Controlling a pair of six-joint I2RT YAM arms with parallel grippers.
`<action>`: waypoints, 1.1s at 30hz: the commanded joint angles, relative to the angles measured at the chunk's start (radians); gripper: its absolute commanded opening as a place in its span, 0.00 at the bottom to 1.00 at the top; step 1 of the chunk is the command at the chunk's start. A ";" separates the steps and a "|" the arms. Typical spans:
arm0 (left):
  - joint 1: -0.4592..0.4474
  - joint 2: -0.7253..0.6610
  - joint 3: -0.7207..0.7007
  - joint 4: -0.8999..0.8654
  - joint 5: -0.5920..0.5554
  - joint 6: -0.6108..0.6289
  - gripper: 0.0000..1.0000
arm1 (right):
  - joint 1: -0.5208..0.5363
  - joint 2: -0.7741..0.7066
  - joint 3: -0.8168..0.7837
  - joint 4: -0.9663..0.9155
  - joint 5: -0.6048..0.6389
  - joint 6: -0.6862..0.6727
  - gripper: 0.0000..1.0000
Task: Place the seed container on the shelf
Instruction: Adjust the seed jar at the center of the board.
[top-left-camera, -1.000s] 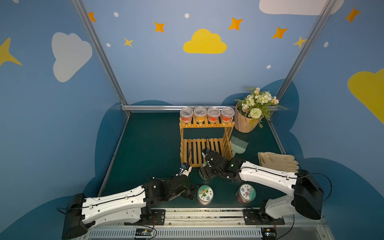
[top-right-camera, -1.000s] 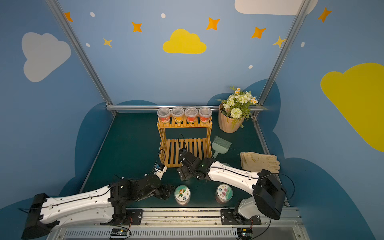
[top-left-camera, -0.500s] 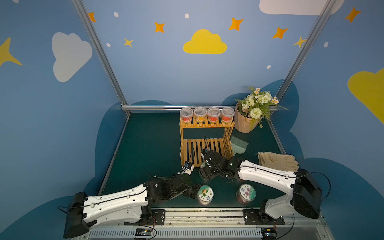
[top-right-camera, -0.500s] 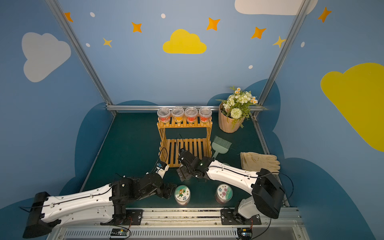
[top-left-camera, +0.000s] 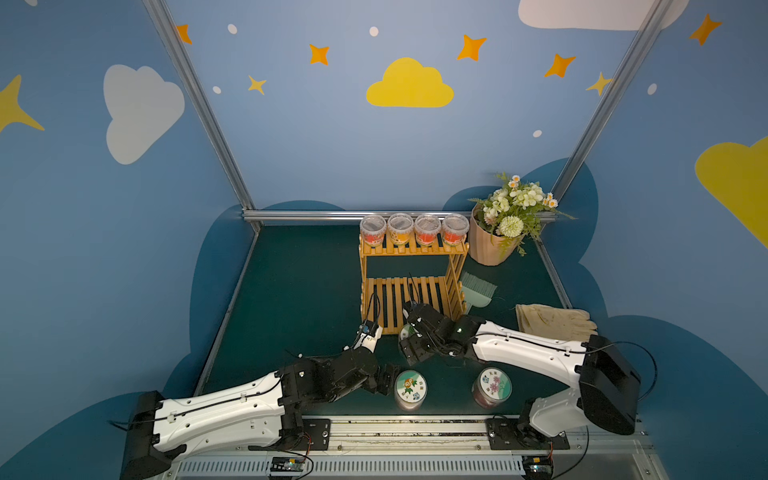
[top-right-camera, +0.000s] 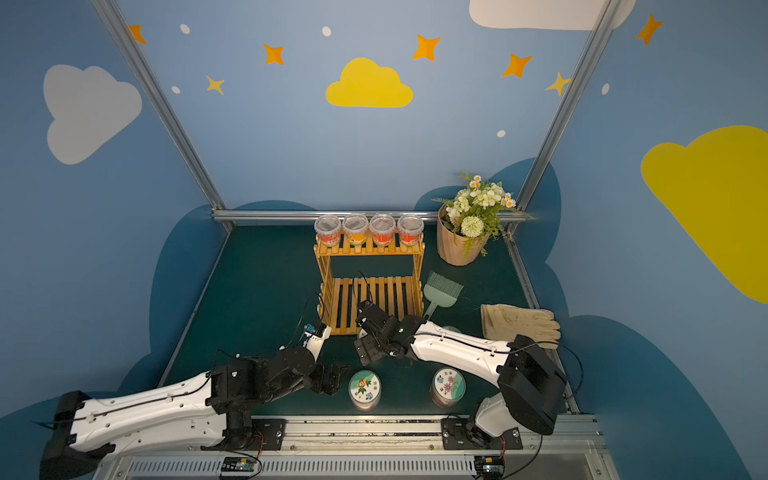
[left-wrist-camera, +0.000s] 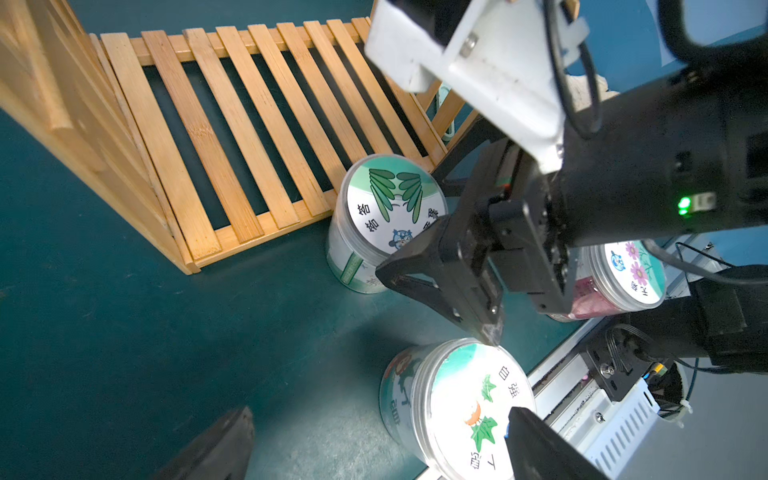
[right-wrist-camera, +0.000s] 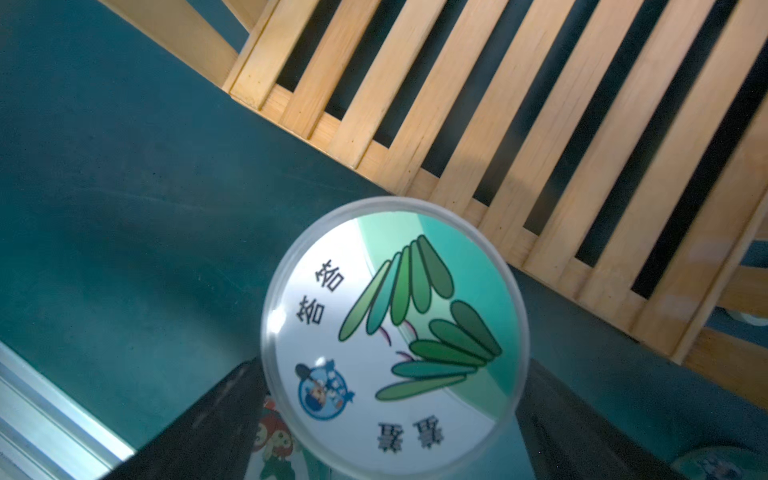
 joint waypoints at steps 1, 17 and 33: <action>-0.002 -0.010 -0.015 0.002 -0.012 -0.009 1.00 | -0.005 0.016 0.030 0.018 -0.022 -0.018 0.98; -0.001 0.026 -0.009 0.029 0.040 0.029 1.00 | -0.013 -0.237 -0.155 -0.010 0.053 -0.005 0.75; -0.098 0.330 0.123 0.026 0.083 0.263 1.00 | -0.005 -0.802 -0.524 -0.019 0.033 0.076 0.96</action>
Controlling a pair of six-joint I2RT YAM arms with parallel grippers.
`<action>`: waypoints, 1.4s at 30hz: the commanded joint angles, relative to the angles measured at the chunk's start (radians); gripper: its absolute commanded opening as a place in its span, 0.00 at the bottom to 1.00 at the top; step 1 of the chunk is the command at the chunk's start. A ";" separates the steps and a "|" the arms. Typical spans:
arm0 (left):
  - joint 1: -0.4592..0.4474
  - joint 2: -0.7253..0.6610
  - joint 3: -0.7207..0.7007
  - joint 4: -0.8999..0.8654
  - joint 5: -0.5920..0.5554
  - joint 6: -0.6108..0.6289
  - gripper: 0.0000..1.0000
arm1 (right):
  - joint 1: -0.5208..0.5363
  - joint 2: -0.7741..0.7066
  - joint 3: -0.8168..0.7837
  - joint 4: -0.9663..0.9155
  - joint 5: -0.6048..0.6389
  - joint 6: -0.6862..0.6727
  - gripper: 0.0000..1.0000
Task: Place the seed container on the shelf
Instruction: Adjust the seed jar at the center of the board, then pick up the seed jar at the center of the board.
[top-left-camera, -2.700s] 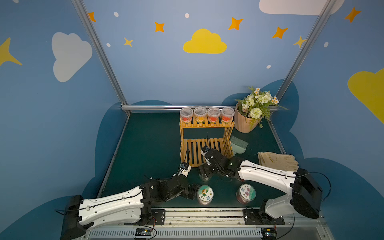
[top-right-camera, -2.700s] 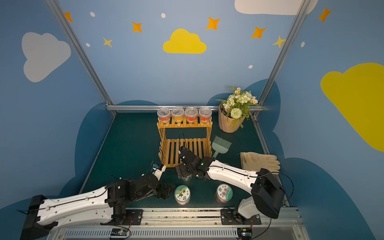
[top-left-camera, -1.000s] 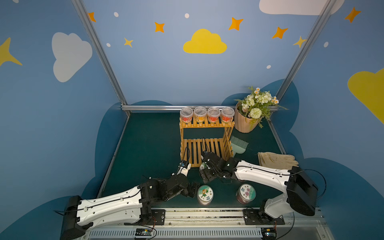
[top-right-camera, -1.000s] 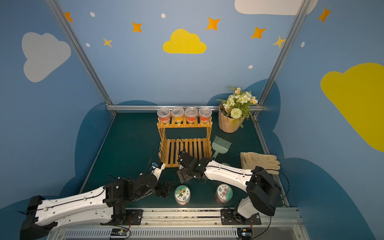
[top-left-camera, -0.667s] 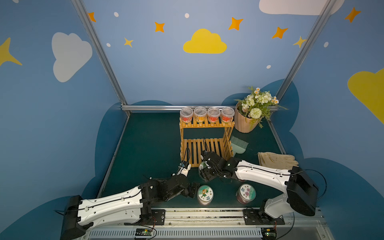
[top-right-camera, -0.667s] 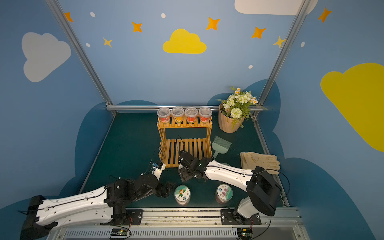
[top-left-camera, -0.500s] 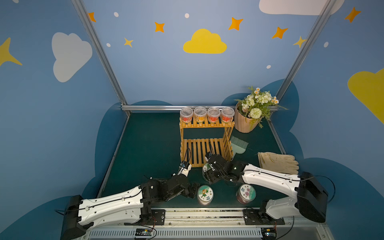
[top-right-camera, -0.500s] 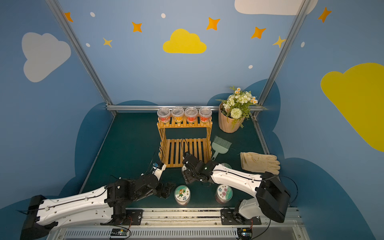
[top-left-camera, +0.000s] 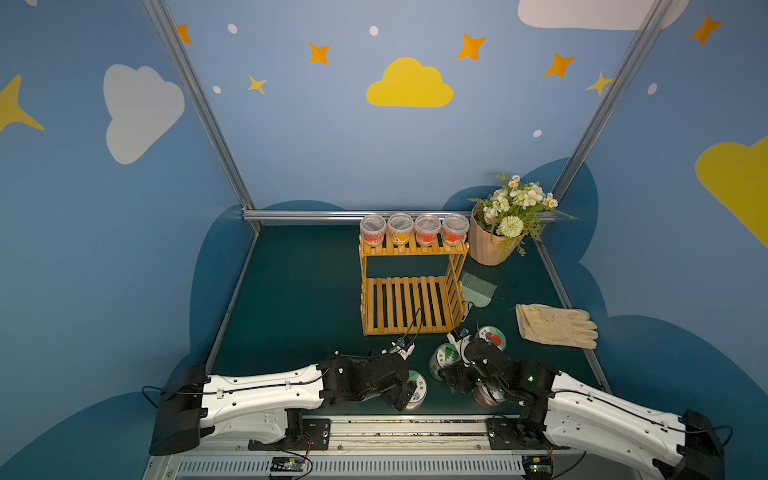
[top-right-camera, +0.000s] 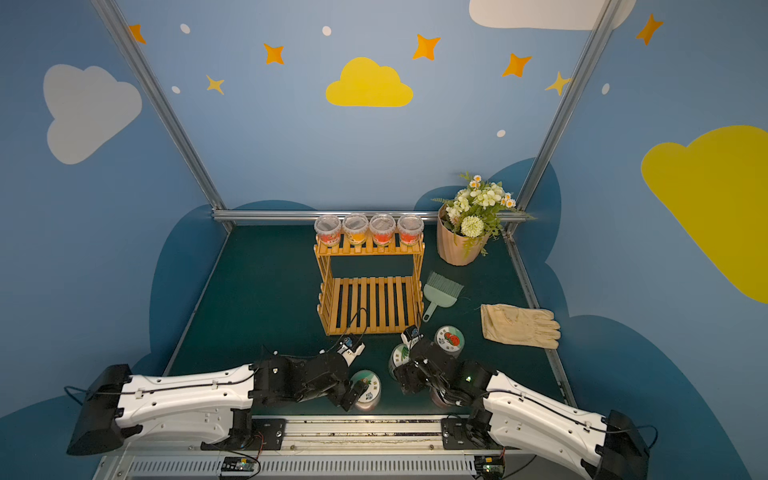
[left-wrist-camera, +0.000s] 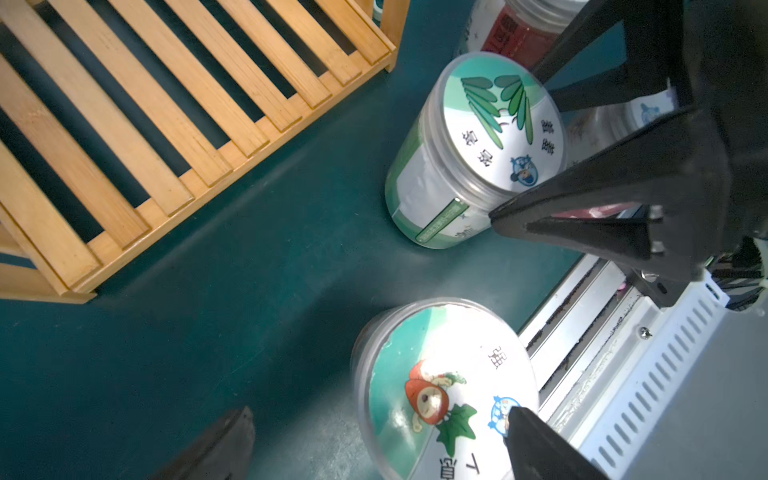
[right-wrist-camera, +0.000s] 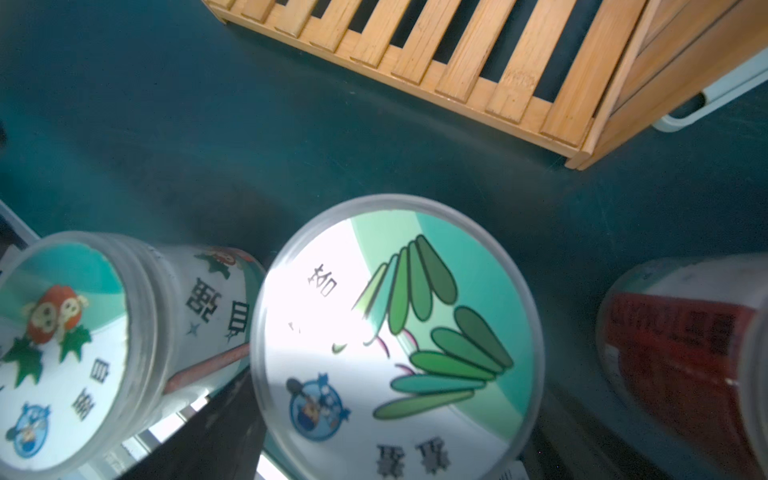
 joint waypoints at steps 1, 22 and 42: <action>-0.012 0.034 0.027 0.003 0.032 0.095 1.00 | 0.002 -0.104 -0.011 -0.016 0.042 0.014 0.97; -0.027 0.161 0.060 0.047 0.142 0.227 1.00 | 0.001 -0.308 -0.077 0.008 -0.019 -0.001 0.98; 0.030 -0.062 0.046 -0.021 0.095 0.095 0.80 | -0.002 -0.379 -0.046 0.027 -0.024 -0.090 0.98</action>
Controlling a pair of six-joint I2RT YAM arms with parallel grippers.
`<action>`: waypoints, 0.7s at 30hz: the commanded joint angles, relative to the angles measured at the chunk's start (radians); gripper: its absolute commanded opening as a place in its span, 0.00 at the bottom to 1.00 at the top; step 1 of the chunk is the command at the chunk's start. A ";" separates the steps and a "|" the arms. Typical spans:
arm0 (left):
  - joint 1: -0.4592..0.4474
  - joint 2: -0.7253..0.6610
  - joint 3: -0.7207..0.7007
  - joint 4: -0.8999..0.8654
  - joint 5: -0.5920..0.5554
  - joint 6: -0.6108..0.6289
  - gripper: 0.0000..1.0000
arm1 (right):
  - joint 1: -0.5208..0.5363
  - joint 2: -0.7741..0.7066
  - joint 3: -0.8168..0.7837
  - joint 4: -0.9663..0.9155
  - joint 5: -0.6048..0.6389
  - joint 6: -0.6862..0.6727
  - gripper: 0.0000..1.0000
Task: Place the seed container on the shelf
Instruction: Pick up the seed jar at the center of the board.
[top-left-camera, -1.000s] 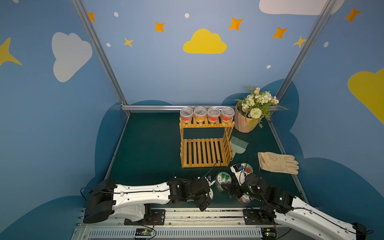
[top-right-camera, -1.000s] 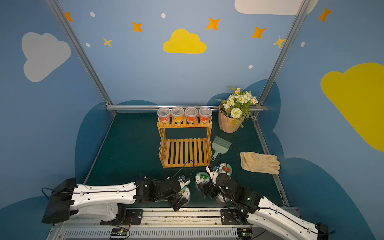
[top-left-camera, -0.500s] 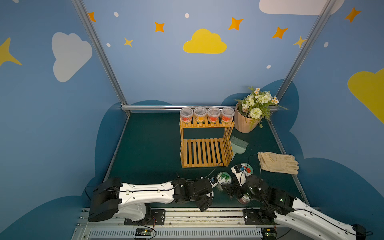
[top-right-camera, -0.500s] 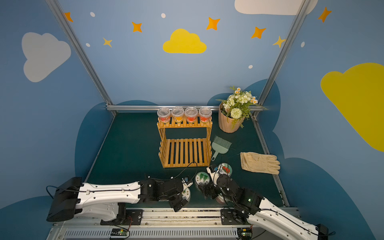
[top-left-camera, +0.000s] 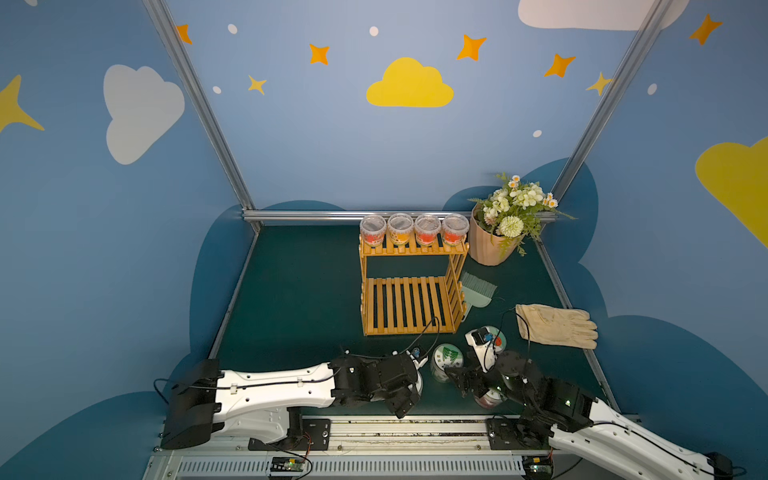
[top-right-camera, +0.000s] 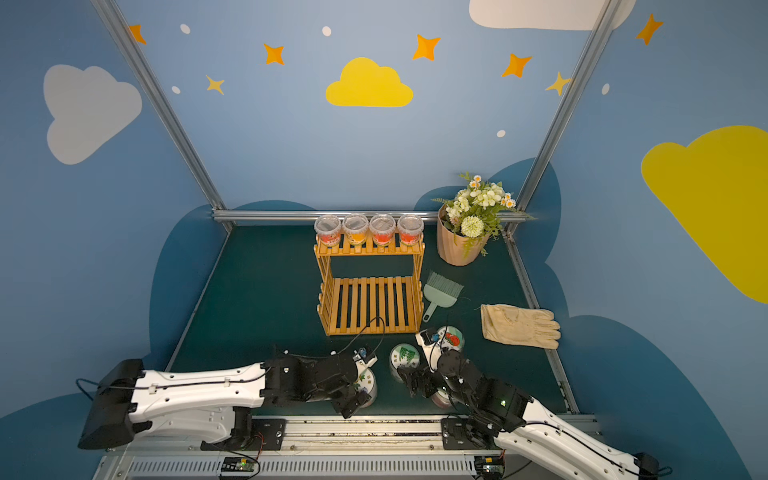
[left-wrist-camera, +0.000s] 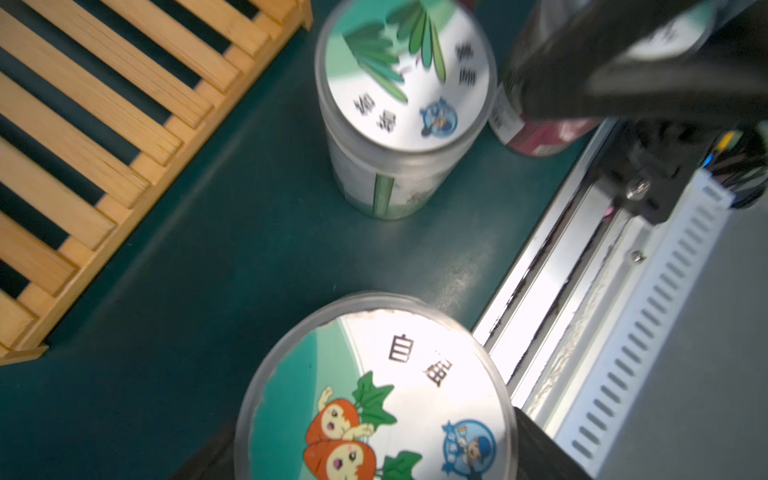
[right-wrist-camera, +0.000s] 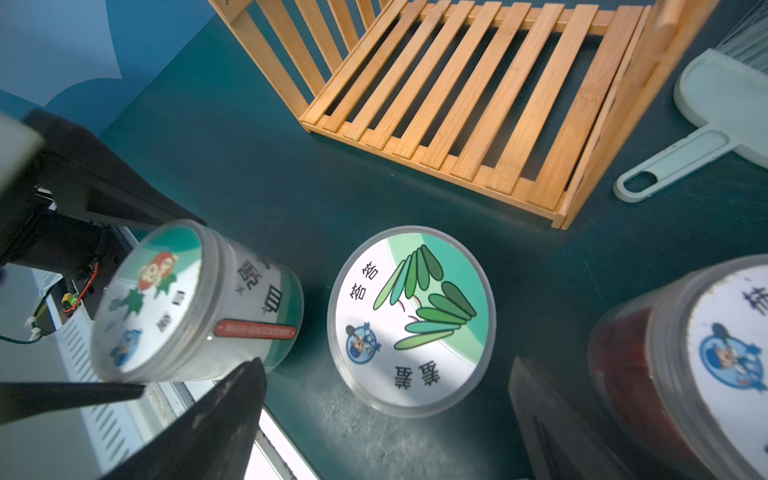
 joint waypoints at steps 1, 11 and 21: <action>0.053 -0.105 -0.006 0.010 0.039 -0.049 0.80 | 0.000 -0.031 0.041 0.042 -0.047 -0.093 0.98; 0.296 -0.213 0.194 -0.224 0.243 -0.009 0.79 | 0.002 0.033 0.068 0.366 -0.300 -0.325 0.92; 0.322 -0.147 0.356 -0.348 0.170 0.042 0.78 | 0.045 0.275 0.182 0.506 -0.299 -0.682 0.90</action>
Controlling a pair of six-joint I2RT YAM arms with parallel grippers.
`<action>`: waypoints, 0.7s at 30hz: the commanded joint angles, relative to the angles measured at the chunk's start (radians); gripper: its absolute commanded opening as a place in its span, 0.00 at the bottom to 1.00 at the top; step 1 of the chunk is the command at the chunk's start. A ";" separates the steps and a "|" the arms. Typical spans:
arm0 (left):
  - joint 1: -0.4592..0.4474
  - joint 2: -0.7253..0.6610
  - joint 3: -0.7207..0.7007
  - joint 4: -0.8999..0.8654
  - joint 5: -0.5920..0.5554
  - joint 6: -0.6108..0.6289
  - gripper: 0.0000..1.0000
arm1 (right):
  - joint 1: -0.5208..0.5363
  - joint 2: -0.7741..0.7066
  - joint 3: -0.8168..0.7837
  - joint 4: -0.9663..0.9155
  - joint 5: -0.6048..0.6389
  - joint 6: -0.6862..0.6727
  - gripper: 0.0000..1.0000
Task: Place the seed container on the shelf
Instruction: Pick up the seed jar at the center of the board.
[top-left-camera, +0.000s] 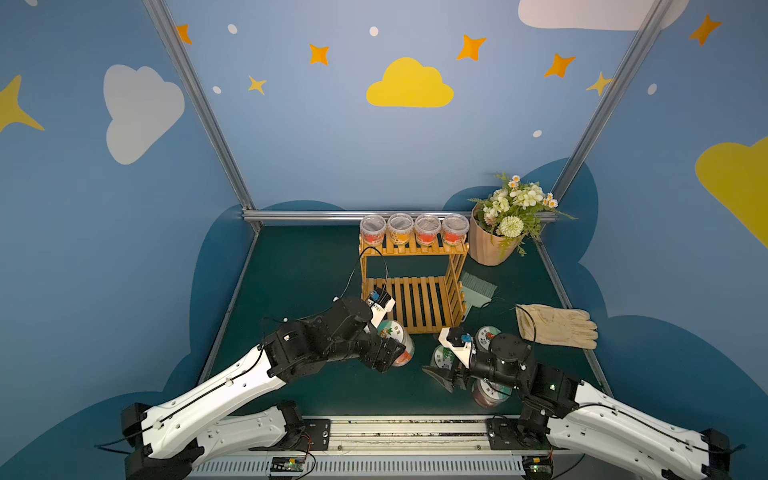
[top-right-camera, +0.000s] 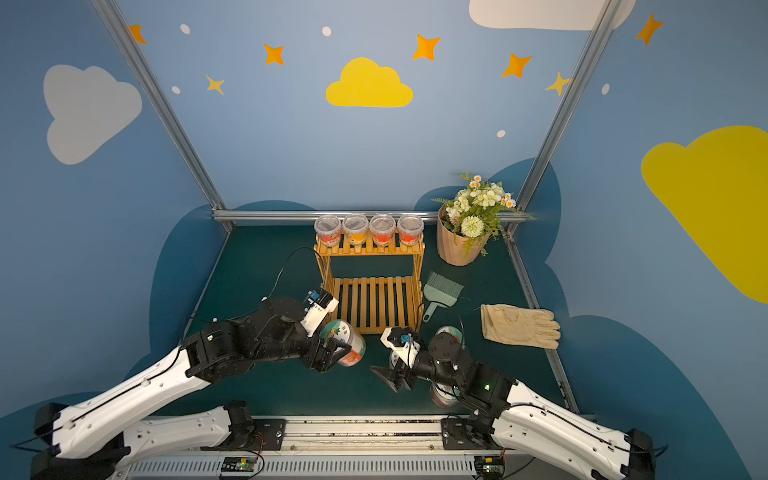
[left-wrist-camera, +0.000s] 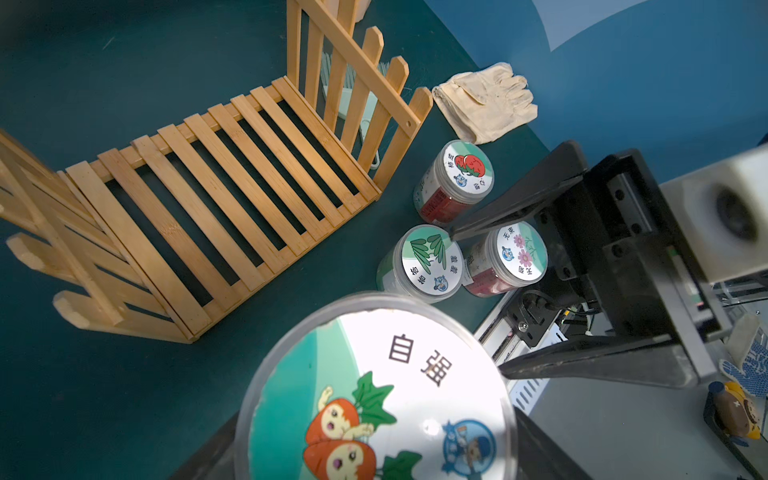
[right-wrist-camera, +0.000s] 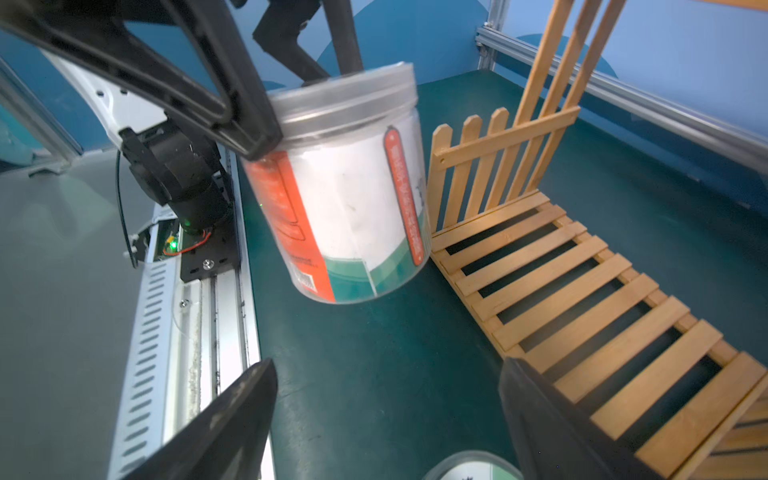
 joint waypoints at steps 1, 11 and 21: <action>0.004 0.022 0.035 -0.042 -0.002 0.040 0.78 | 0.011 0.021 0.051 0.127 -0.044 -0.173 0.89; -0.011 0.087 0.066 -0.006 0.038 0.074 0.75 | 0.014 0.196 0.140 0.166 -0.156 -0.185 0.93; -0.034 0.086 0.085 -0.016 0.036 0.106 0.74 | 0.014 0.238 0.128 0.217 -0.093 -0.081 0.97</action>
